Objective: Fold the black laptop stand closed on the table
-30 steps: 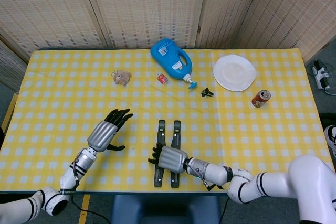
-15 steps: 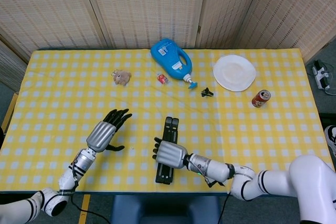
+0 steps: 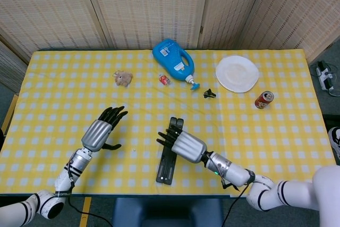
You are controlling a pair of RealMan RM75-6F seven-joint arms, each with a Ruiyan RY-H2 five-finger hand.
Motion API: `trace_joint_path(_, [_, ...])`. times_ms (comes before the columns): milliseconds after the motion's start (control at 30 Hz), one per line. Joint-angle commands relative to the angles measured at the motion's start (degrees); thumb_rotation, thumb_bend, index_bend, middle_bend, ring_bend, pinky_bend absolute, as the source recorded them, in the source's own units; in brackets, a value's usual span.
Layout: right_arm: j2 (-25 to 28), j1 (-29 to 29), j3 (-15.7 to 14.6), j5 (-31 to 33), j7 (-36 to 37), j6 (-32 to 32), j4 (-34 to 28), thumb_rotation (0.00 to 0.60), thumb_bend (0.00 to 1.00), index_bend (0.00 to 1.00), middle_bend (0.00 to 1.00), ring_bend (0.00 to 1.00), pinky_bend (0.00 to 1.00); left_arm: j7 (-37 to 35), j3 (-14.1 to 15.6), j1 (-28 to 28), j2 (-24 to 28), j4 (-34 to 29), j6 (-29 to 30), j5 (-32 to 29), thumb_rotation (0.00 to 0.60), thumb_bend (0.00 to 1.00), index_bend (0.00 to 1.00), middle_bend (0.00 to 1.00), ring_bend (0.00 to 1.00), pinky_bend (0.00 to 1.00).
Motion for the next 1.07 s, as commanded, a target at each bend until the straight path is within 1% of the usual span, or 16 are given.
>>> trace_joint_path(33, [4.6,-6.6,-0.4,1.5,2.7,8.4,-2.5,0.6,0.31,0.0,0.08,0.13,0.09,2.8,-0.4,1.3,2.0,-1.9,1.0,-1.6,0.6,0.06,0.0,0.0,0.0,0.0])
trace_joint_path(167, [10.6,-13.4,-1.2,3.3,3.8,16.5,-5.9,0.6,0.31,0.0,0.09,0.13,0.09,6.2,-0.7,4.0,6.1,-5.4,4.2,-3.0,0.6,0.08,0.0,0.0,0.0,0.0])
trace_joint_path(233, [13.2,-16.1,-1.7,4.3,4.4,19.1,-7.3,0.6,0.31,0.0,0.09,0.13,0.09,6.7,-0.6,5.4,7.6,-6.7,5.6,-3.5,0.6,0.08,0.0,0.0,0.0,0.0])
trace_joint_path(333, [16.9,-21.1,-2.6,6.0,7.7,23.6,-9.2,0.6,0.31,0.0,0.09,0.13,0.09,6.9,-0.3,8.2,9.7,-8.2,9.2,-3.6,0.6,0.08,0.0,0.0,0.0,0.0])
trace_joint_path(467, [19.9,-26.3,-3.8,7.2,13.2,27.4,-10.2,0.6,0.31,0.0,0.06,0.1,0.06,8.1,1.1,12.0,11.7,-9.7,13.9,-2.6,0.6,0.08,0.0,0.0,0.0,0.0])
trace_joint_path(600, [21.3,-30.1,-4.7,7.5,17.1,30.0,-9.9,0.6,0.31,0.0,0.01,0.07,0.04,9.3,2.9,15.1,13.4,-11.1,17.5,-1.1,0.6,0.08,0.0,0.0,0.0,0.0])
trace_joint_path(667, [21.5,-33.8,-5.3,7.5,20.0,33.7,-8.1,0.6,0.31,0.0,0.0,0.07,0.04,9.0,4.4,18.2,14.4,-11.8,21.5,0.7,0.6,0.08,0.0,0.0,0.0,0.0])
trace_joint_path(733, [21.4,-35.8,-5.7,6.9,23.3,35.1,-6.5,0.6,0.31,0.0,0.0,0.07,0.03,8.2,5.3,20.1,14.8,-11.7,23.8,1.8,0.6,0.08,0.0,0.0,0.0,0.0])
trace_joint_path(833, [21.0,-38.5,-6.1,5.2,30.4,37.1,-2.9,0.6,0.31,0.0,0.0,0.05,0.02,7.3,6.6,23.3,15.0,-11.4,27.5,3.3,0.6,0.08,0.0,0.0,0.0,0.0])
trace_joint_path(867, [20.8,-39.2,-6.0,5.0,31.4,37.8,-1.9,0.6,0.31,0.0,0.0,0.04,0.01,7.0,7.0,24.2,15.0,-11.3,28.3,3.7,0.6,0.08,0.0,0.0,0.0,0.0])
trace_joint_path(933, [20.1,-40.6,-5.7,4.4,32.4,39.1,-0.1,0.6,0.31,0.0,0.0,0.04,0.01,6.5,7.8,25.8,15.0,-11.1,29.6,4.3,0.6,0.08,0.0,0.0,0.0,0.0])
trace_joint_path(1067, [19.6,-42.1,-5.3,4.0,32.2,39.8,0.8,0.6,0.31,0.0,0.0,0.04,0.01,6.6,8.1,27.2,15.0,-11.1,30.5,5.1,0.6,0.08,0.0,0.0,0.0,0.0])
